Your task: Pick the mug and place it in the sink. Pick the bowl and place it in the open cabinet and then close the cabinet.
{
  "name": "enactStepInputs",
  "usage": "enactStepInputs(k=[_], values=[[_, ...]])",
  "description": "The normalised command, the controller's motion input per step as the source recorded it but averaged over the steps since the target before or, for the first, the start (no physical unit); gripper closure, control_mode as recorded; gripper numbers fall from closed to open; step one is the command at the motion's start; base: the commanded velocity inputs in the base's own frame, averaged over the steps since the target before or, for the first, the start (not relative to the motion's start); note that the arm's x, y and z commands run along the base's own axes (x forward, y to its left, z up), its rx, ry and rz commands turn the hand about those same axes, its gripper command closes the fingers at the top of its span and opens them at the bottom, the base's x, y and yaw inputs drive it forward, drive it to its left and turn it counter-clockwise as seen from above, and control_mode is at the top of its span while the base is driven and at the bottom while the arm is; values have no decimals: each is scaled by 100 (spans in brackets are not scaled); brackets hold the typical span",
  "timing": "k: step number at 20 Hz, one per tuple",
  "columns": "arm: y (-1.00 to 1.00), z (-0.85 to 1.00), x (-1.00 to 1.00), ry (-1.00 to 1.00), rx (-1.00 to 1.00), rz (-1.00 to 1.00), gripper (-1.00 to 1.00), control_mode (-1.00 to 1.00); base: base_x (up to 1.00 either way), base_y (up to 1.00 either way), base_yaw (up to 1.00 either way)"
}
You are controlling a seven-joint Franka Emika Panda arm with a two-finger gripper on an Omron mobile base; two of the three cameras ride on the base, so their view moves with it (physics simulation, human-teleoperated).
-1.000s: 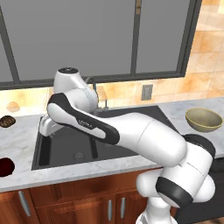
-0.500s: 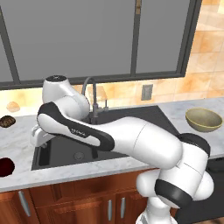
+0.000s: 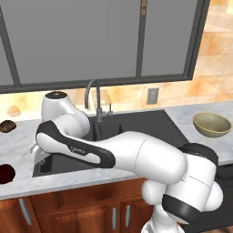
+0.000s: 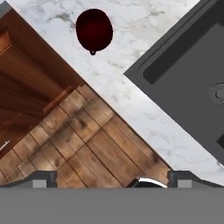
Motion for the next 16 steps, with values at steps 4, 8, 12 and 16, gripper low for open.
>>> enactStepInputs(k=[4,8,12,16], values=[[31,-23,0,0,0,0,-100,-100,0,0,0],[45,-16,0,0,-1,0,-100,-100,0,0,0],[42,-18,0,0,-2,0,-100,-100,0,0,0],[38,-15,0,0,0,0,-100,-100,0,0,0]])
